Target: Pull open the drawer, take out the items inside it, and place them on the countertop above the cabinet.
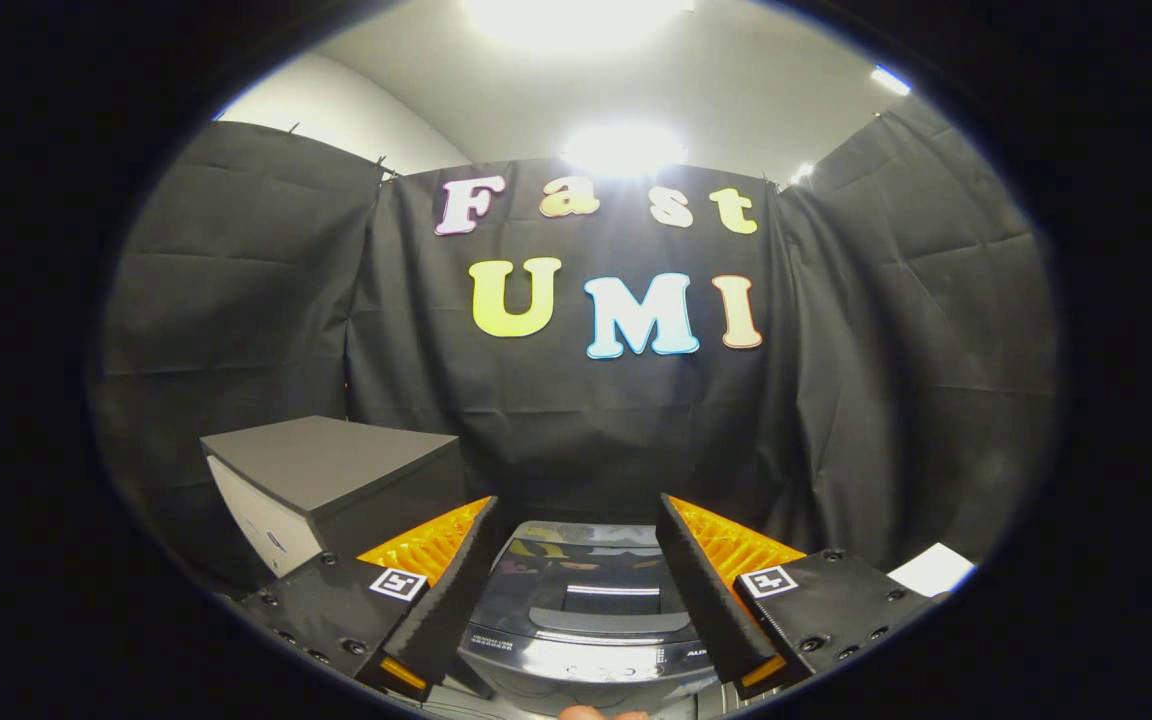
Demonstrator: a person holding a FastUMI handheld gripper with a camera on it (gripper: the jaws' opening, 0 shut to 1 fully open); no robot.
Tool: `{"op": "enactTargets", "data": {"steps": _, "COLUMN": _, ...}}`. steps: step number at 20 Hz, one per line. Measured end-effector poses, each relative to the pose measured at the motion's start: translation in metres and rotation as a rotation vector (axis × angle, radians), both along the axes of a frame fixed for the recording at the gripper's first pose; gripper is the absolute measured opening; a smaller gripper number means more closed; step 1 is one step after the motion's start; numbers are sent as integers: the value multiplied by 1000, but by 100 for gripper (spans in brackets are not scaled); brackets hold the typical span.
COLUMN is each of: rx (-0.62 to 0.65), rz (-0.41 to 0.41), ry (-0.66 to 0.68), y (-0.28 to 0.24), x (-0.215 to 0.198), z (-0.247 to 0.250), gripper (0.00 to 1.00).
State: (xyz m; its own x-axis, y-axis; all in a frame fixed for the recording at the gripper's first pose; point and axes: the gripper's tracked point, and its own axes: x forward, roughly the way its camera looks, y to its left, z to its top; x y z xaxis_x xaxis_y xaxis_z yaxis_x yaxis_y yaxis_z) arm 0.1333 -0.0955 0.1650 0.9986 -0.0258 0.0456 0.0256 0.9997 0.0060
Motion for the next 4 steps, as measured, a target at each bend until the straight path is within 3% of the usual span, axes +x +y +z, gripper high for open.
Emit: {"op": "enactTargets", "data": {"steps": 4, "rx": 7, "rz": 16, "ry": 17, "y": 7, "x": -18, "z": -12, "gripper": 98}}
